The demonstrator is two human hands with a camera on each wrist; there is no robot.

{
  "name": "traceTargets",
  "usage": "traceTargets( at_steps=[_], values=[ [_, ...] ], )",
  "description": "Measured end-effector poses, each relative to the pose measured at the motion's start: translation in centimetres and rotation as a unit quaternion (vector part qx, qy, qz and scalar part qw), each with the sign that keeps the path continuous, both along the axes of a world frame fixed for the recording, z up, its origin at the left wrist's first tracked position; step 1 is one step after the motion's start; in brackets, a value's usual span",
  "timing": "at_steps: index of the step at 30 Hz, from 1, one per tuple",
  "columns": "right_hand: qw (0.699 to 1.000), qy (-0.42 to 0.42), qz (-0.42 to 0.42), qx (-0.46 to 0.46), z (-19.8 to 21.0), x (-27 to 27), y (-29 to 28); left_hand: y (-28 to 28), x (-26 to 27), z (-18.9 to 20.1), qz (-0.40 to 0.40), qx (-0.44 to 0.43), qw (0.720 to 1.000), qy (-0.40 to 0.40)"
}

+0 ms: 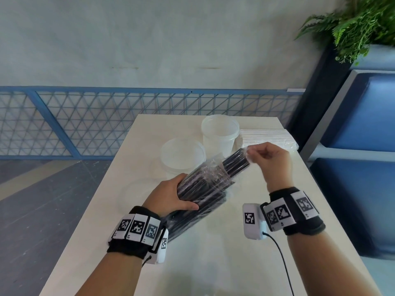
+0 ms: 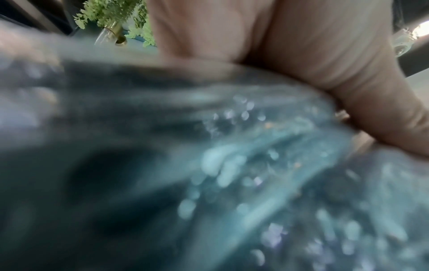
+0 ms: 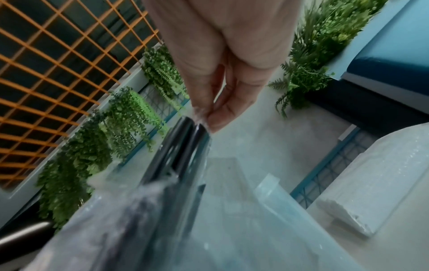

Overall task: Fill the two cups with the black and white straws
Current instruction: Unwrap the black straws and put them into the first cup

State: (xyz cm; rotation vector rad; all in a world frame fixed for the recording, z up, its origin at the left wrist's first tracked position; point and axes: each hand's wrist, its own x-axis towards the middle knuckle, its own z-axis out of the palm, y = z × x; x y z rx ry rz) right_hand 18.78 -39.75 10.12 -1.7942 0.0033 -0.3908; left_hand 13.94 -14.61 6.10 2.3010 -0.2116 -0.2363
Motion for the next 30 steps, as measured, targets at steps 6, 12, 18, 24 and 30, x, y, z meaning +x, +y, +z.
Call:
traceTargets(
  at_steps=[6,12,18,24,30],
  values=[
    [0.992,0.057,0.047,0.104,-0.1,-2.0,2.4,0.3,-0.1,0.3,0.041,-0.05,0.998,-0.015],
    [0.972,0.147,0.144,0.11,-0.6,-3.1,4.8,-0.7,-0.3,0.2,0.008,-0.067,0.998,-0.008],
    [0.97,0.13,0.084,0.185,0.5,-2.6,5.4,-1.0,-0.2,0.2,0.015,-0.075,0.997,-0.014],
    [0.968,0.092,0.046,0.229,2.1,-1.4,4.1,-0.5,-0.6,0.2,0.02,-0.102,0.994,-0.015],
    [0.96,0.054,0.016,0.273,3.1,-1.2,3.9,-0.2,-0.5,-0.2,0.021,-0.102,0.994,-0.018]
  ],
)
